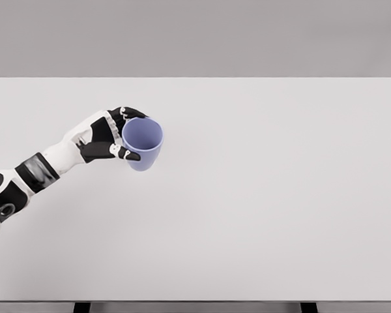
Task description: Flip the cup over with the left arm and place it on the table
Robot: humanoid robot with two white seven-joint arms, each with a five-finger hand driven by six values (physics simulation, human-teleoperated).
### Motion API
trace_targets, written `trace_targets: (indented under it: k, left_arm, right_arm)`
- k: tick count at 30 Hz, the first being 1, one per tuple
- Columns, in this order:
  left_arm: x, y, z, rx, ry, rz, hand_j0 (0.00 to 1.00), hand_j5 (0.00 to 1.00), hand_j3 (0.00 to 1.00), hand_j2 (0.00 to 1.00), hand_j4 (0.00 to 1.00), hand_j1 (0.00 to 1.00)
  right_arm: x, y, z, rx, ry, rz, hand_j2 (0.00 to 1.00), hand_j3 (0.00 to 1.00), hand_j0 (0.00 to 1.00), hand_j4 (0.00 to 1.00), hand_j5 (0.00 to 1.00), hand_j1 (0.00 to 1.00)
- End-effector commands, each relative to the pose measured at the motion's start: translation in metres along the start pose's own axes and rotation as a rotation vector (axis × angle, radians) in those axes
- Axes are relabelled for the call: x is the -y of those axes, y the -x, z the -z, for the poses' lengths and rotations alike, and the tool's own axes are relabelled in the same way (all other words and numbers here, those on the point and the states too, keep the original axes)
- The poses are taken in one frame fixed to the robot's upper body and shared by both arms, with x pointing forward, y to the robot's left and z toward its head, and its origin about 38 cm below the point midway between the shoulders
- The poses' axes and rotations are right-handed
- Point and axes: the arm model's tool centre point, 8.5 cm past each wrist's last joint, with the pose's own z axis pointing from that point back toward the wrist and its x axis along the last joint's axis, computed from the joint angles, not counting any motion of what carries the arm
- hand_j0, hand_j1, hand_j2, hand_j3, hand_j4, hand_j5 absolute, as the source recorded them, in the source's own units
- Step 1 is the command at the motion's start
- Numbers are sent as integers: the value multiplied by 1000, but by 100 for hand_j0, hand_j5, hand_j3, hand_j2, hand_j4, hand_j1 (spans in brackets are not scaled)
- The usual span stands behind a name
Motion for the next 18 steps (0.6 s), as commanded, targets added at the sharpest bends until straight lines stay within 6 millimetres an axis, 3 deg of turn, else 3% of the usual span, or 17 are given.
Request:
trace_targets:
  k: [1, 8, 18]
  left_arm:
    - [-3, 5, 0, -9, -13, -8, 58, 58, 58, 58, 58, 58]
    - [-11, 20, -5, -43, -45, -22, 59, 59, 59, 59, 59, 59]
    - [-5, 28, 1, -35, -44, -48, 60, 60, 60, 60, 60, 60]
  right_arm:
    - [0, 0, 0, 0, -1, -1, 100, 100, 100, 100, 100, 100]
    - [0, 0, 0, 0, -1, -1, 100, 100, 100, 100, 100, 100]
    - [0, 0, 0, 0, -1, -1, 100, 100, 100, 100, 100, 100]
